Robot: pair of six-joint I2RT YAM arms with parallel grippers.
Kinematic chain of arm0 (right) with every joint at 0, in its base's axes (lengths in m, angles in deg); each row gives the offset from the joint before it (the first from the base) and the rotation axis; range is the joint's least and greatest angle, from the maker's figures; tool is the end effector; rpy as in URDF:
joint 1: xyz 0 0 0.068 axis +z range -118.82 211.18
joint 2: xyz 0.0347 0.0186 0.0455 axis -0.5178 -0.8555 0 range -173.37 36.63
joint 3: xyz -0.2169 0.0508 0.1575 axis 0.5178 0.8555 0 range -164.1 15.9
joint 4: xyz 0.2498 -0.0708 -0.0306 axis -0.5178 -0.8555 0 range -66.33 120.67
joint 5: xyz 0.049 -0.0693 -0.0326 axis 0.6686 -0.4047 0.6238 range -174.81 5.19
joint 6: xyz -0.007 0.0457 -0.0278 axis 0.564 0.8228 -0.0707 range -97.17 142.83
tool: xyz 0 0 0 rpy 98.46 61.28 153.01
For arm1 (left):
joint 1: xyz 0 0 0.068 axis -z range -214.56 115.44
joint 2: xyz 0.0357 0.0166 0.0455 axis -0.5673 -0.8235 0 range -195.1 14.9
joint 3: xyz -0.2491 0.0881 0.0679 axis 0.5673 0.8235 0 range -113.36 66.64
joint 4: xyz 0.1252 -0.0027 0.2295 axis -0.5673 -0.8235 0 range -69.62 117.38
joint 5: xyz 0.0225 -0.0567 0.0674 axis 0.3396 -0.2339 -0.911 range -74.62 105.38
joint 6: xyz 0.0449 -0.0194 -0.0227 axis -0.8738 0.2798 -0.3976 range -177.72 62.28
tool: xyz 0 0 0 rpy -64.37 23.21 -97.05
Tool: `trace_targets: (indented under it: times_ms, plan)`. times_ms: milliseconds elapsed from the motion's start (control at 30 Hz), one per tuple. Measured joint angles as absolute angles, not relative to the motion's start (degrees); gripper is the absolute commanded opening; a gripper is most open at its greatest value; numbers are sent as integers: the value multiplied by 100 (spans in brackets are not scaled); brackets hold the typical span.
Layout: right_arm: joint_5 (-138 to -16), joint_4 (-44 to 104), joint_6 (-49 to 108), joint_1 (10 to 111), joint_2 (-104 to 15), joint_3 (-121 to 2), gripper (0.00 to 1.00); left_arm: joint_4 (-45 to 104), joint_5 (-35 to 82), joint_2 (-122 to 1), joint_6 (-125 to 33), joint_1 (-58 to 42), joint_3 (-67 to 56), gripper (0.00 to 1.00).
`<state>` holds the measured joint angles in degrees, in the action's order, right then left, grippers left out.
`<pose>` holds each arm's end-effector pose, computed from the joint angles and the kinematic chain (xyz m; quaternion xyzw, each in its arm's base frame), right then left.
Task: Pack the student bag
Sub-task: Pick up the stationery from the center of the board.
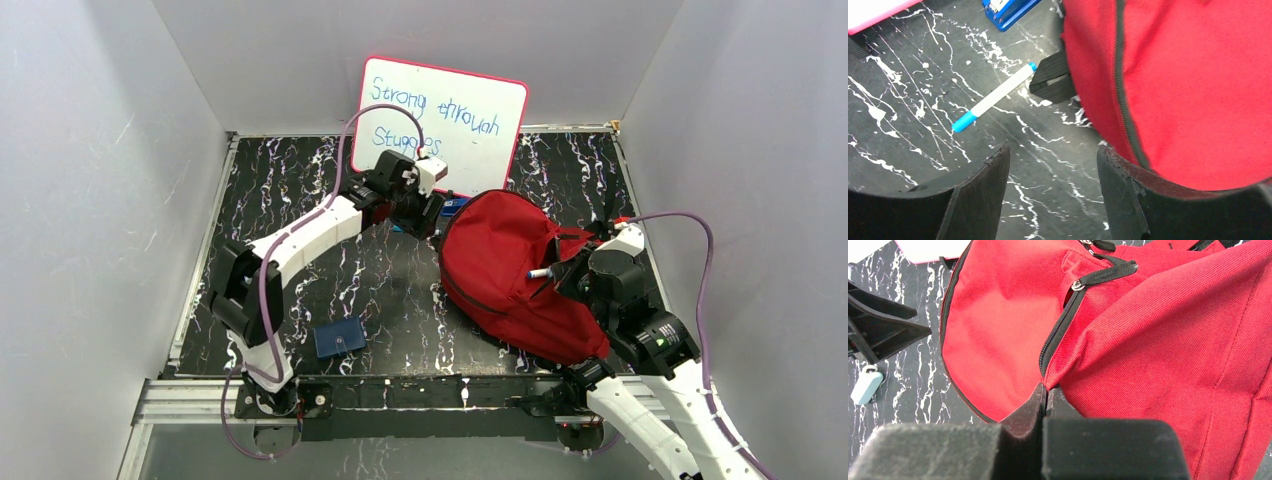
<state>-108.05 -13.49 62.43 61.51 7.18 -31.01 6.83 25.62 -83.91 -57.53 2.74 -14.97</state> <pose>0.0945 0.0389 0.3260 0.1727 0.8226 0.1540 0.5194 0.3131 -0.2464 0.2925 0.3218 0.8353 -0.2167 0.3895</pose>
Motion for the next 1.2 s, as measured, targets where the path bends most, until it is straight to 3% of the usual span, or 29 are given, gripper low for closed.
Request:
trace_targets:
  times_ms: [300, 700, 967, 1200]
  plan:
    - [-10847, -1401, 6160, 6151, 718, -3167, 0, 394, 3264, -9333, -7185, -183, -1715, 61]
    - [-10585, -1414, 6175, 6151, 687, -3169, 0, 436, 3159, -10255, -8005, -371, -2216, 60]
    - [-10521, -1412, 6188, 6151, 652, -3167, 0, 508, 3155, -10662, -8101, -399, -2570, 49]
    - [-10523, -1414, 6188, 6151, 652, -3167, 0, 486, 3124, -10795, -8083, -408, -2622, 47]
